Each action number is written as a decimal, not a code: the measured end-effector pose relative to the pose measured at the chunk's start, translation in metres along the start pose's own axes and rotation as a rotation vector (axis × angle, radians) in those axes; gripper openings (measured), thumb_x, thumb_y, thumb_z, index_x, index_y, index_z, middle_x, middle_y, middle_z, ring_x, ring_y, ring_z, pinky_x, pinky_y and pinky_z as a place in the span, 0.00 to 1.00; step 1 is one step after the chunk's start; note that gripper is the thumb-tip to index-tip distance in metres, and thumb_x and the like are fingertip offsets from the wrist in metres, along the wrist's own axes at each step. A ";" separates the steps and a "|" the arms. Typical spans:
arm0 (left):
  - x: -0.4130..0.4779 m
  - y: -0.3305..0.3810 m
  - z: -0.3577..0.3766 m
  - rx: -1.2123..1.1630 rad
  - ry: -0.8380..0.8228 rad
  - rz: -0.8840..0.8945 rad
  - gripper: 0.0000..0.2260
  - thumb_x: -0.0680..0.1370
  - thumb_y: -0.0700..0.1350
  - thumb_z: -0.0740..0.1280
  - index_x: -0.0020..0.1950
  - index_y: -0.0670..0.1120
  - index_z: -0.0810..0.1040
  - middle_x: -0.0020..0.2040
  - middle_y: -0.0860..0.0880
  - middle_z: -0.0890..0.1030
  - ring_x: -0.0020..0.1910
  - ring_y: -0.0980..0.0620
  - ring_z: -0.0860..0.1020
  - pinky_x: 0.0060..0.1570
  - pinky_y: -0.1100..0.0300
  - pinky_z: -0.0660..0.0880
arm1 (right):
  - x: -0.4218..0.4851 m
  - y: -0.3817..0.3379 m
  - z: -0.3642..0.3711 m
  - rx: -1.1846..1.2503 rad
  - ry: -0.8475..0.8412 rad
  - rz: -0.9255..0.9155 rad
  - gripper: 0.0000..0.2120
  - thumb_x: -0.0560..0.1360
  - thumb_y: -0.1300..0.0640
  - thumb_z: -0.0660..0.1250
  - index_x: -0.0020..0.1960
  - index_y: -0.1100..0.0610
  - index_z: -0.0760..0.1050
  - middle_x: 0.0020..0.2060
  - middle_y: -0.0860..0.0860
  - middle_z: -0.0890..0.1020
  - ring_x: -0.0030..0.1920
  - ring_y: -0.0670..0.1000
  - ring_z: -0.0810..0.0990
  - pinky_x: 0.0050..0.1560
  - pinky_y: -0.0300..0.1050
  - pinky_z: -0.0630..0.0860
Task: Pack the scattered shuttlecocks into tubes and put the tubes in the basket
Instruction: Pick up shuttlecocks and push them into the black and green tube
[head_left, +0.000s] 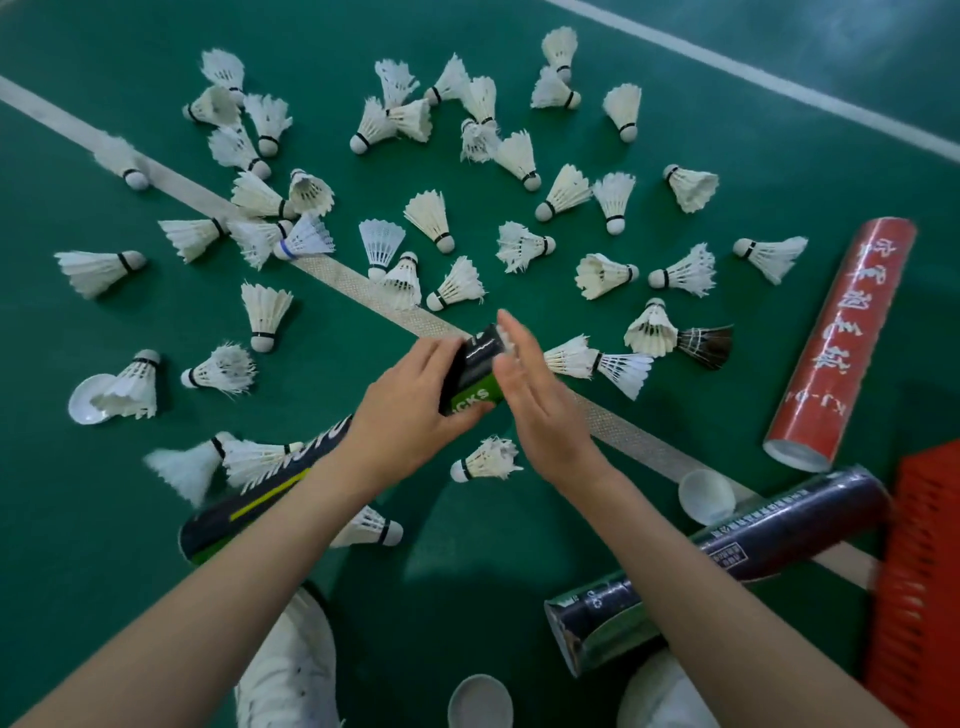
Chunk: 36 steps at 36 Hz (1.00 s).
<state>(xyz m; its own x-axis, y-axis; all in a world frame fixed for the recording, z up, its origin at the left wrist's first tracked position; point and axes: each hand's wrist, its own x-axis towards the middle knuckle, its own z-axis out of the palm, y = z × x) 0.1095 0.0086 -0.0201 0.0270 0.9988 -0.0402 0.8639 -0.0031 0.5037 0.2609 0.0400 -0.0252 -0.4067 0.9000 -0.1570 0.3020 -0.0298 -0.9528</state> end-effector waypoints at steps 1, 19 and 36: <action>0.000 0.002 0.003 0.043 0.007 0.030 0.28 0.75 0.55 0.68 0.70 0.42 0.68 0.64 0.46 0.74 0.54 0.44 0.78 0.45 0.53 0.75 | -0.003 0.002 0.004 -0.023 -0.002 0.006 0.29 0.77 0.41 0.53 0.76 0.47 0.55 0.70 0.46 0.67 0.69 0.43 0.66 0.67 0.39 0.63; 0.055 0.001 0.030 0.140 -0.269 -0.103 0.28 0.76 0.60 0.65 0.70 0.46 0.64 0.64 0.47 0.69 0.56 0.45 0.74 0.53 0.49 0.75 | 0.059 0.074 -0.087 -0.788 -0.014 0.481 0.30 0.79 0.54 0.61 0.76 0.47 0.51 0.77 0.56 0.44 0.76 0.60 0.46 0.72 0.62 0.54; 0.050 0.008 0.044 0.036 -0.212 -0.122 0.29 0.75 0.59 0.67 0.71 0.46 0.64 0.63 0.48 0.70 0.57 0.46 0.74 0.53 0.51 0.74 | 0.037 0.058 -0.086 -0.415 0.635 -0.035 0.22 0.72 0.74 0.60 0.64 0.61 0.71 0.58 0.55 0.68 0.52 0.49 0.72 0.55 0.44 0.75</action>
<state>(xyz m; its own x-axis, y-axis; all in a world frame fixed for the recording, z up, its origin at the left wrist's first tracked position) 0.1395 0.0560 -0.0561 0.0231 0.9595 -0.2807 0.8845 0.1112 0.4531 0.3373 0.1095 -0.0638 0.1147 0.9787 0.1704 0.6486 0.0561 -0.7591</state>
